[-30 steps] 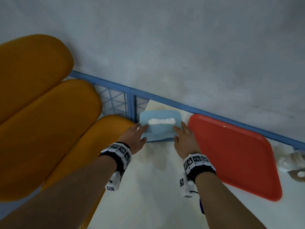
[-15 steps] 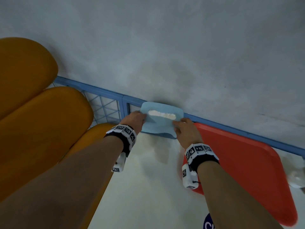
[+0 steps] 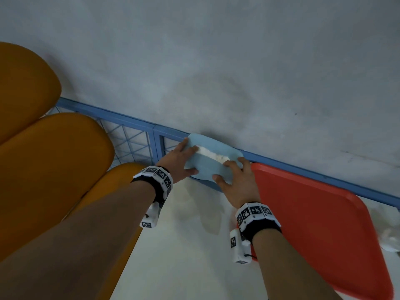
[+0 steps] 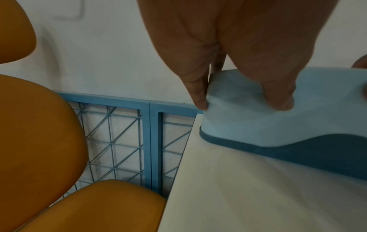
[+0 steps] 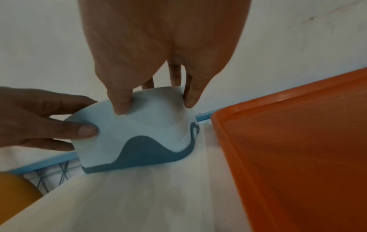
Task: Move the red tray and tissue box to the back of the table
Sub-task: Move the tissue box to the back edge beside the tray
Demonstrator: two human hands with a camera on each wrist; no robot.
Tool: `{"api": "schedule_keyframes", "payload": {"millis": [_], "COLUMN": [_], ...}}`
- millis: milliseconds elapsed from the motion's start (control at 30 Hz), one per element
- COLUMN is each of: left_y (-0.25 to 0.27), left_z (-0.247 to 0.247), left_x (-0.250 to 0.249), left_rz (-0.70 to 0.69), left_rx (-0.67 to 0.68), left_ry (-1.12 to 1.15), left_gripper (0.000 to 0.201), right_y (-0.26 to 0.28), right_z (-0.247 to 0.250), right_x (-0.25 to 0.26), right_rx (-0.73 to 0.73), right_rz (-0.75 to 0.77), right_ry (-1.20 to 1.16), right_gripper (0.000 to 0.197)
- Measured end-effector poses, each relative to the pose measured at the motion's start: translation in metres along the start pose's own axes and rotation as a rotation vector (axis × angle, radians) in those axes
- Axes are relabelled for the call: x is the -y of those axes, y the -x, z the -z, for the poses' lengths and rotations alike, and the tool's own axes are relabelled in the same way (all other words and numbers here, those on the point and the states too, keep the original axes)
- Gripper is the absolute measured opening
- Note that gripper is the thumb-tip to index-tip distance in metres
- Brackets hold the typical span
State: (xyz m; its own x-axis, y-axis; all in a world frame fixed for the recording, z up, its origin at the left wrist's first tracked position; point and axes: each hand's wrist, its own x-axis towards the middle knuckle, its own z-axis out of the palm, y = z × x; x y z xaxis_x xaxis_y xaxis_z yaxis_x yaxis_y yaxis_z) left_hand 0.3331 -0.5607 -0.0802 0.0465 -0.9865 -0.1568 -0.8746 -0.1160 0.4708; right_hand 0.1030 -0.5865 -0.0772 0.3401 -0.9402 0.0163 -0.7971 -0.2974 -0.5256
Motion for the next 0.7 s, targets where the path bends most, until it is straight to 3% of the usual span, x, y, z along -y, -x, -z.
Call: {"api": "schedule_keyframes", "payload": {"millis": [233,333,566,700], "left_y": [0.002,0.001,0.003,0.006], "left_z": [0.002,0.002,0.006,0.008], "left_x": [0.004,0.004,0.005,0.005], "left_rz": [0.013,0.028,0.053,0.134], "left_rx": [-0.002,0.011,-0.162,-0.180], "left_ry": [-0.024,-0.031,0.106,0.163], "left_gripper": [0.059,0.059,0.065,0.072], "right_y": [-0.018,-0.025,-0.021,-0.022], "right_z": [0.001,0.001,0.011,0.010], "right_x": [-0.004,-0.003,-0.005,0.000], "right_rx": [0.093,0.122,0.104,0.073], "right_rz": [-0.028,-0.010,-0.048,-0.051], "right_ry": [-0.064,-0.084,-0.067,-0.068], "right_gripper": [0.050,0.051,0.057,0.055]}}
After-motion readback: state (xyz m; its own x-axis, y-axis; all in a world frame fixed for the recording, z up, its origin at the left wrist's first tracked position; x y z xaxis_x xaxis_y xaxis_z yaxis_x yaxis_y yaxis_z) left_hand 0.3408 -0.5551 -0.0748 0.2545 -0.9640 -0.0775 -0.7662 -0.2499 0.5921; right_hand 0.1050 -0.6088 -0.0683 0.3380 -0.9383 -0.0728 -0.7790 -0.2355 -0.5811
